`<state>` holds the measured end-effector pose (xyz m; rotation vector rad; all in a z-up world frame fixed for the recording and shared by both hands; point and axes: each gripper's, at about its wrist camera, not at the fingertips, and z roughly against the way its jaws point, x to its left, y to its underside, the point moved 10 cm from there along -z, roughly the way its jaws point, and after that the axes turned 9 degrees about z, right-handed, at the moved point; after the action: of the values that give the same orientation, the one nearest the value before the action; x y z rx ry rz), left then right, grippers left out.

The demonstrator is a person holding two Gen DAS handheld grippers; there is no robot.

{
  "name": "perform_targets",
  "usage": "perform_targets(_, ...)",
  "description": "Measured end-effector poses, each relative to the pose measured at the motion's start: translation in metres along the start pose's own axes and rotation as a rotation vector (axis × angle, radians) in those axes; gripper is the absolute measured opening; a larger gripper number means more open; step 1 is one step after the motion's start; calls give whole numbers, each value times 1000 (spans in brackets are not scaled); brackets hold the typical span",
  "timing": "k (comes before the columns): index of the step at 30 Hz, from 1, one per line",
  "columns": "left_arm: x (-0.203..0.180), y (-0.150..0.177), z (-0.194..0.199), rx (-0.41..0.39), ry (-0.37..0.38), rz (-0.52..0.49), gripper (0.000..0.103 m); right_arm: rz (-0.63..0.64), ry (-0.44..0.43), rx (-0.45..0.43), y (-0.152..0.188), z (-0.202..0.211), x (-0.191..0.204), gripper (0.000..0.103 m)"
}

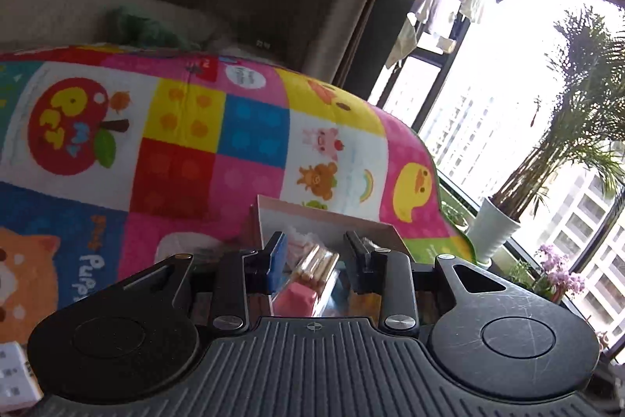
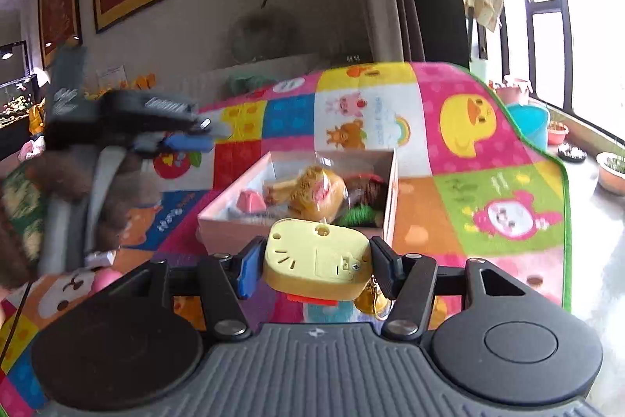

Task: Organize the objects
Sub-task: 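Drop biscuit pack in box with left tool while right tool drops yellow toy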

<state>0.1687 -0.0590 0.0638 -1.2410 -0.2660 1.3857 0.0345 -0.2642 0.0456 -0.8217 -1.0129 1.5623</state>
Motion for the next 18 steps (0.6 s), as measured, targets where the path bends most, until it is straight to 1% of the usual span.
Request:
perform_targets(3,13,26,34,28,-12,-66,35,17,-22,-38,-37,-5,-1,57)
perform_targets(6,32,54,62,61,-57,-142,35,26,-31,-86,-87,-21,-3,57)
perform_targets(9,60,73,83,100,-120,-148,35,11,-31,-105,-139,-51,-5,57)
perform_targets(11,79,81,95,109,-161,-143,35,24,-6,-105,-167,-78,-5,57)
perform_targets(13,97,81,109,87,-201,-142,35,32,23,-46,-178,-111,-6,61)
perform_targets(14,104,80,116,71,-216,-139,35,17,32,-10,-178,-124,-8,65)
perform_targets(15,112,78,123,57,-228,-132,35,-7,48,16,-176,-133,-10,66)
perform_targets(17,126,73,134,32,-244,-107,35,-27,48,49,-167,-139,-7,67)
perform_targets(18,133,71,139,23,-253,-93,35,-31,48,52,-163,-138,-5,73)
